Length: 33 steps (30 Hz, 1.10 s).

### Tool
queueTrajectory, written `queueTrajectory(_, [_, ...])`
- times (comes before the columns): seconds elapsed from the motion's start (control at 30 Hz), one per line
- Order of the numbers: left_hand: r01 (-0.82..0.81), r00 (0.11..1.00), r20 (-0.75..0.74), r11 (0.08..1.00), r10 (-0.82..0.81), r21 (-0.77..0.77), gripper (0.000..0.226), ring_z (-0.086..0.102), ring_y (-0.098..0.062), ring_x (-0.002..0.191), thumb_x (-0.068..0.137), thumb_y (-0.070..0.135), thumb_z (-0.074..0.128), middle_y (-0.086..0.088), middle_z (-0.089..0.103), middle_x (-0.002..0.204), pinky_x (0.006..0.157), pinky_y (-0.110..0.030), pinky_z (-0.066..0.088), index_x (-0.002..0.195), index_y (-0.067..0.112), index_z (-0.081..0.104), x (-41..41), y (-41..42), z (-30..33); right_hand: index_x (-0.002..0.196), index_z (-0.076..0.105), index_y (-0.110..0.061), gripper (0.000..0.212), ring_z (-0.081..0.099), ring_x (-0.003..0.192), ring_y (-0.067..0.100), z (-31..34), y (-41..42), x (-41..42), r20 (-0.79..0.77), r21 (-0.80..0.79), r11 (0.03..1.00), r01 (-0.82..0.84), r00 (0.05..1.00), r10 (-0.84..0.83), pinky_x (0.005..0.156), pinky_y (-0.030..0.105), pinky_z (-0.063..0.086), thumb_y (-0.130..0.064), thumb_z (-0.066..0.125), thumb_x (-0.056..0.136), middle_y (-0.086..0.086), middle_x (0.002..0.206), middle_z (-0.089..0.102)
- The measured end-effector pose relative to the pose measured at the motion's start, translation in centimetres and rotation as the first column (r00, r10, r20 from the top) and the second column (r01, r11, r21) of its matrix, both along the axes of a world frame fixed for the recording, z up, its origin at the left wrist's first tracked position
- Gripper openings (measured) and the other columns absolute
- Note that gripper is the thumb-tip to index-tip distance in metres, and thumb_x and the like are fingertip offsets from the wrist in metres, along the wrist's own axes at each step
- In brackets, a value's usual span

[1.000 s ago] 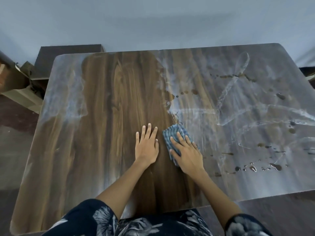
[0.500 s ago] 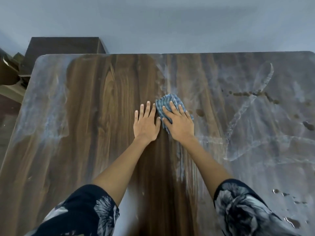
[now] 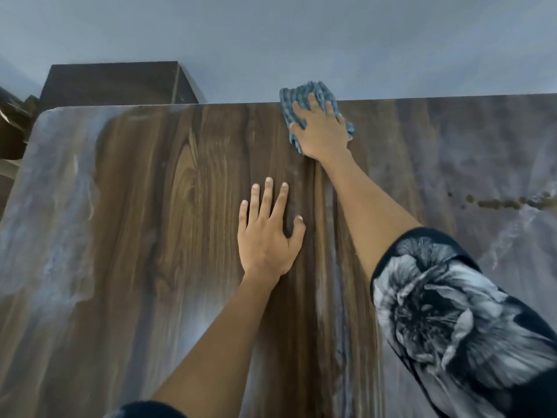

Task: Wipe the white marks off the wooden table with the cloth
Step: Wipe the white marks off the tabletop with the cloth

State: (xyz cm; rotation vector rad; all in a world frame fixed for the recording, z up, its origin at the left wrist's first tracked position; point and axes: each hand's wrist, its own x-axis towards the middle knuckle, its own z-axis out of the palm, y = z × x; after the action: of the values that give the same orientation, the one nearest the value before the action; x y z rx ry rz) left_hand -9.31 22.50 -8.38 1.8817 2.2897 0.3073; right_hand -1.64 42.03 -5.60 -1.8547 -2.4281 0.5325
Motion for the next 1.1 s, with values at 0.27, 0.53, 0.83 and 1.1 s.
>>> queueTrajectory(0.27, [-0.022,0.999,0.026,1.000,0.022,-0.011,0.064,0.007,-0.016,0.145,0.091,0.046,0.027,0.001,0.016,0.156,0.118,-0.035,0.007,0.147,0.017,0.019,0.2,-0.1,0.2,0.143,0.034,-0.034,0.045,0.013,0.146,0.021,-0.6,-5.6,0.1,-0.098,0.049,0.967,-0.249,0.963,0.252,0.117,0.041,0.011,-0.040,0.036,0.099,-0.007,0.158,0.018])
queueTrajectory(0.53, [-0.030,0.999,0.036,1.000,0.030,0.000,0.064,0.007,-0.016,0.145,0.090,0.048,0.026,0.003,0.015,0.156,0.118,-0.035,0.006,0.147,0.019,0.018,0.2,0.0,0.2,0.149,0.021,-0.027,0.049,0.006,0.146,0.031,0.4,-1.8,2.9,0.005,0.020,0.979,0.201,0.980,-0.201,0.116,0.049,0.012,-0.034,0.029,0.101,0.002,0.160,0.009])
queueTrajectory(0.83, [-0.037,0.999,0.033,0.999,0.037,0.006,0.064,0.008,-0.016,0.145,0.090,0.047,0.028,0.002,0.017,0.156,0.118,-0.035,0.007,0.147,0.018,0.021,0.2,0.0,0.3,0.147,0.026,-0.032,0.046,0.009,0.147,0.026,0.1,-4.2,-0.7,0.009,0.046,0.969,-0.243,0.970,0.243,0.118,0.047,0.012,-0.037,0.029,0.101,-0.004,0.159,0.013])
queueTrajectory(1.1, [-0.039,0.998,0.043,0.999,0.038,0.022,0.064,0.010,-0.016,0.144,0.089,0.049,0.026,0.003,0.020,0.155,0.118,-0.035,0.008,0.146,0.018,0.023,0.2,0.0,0.1,0.147,0.029,-0.025,0.047,0.020,0.144,0.031,0.0,-4.6,9.4,0.073,0.078,0.993,-0.088,0.994,0.082,0.113,0.048,0.021,-0.036,0.033,0.101,0.002,0.158,0.019])
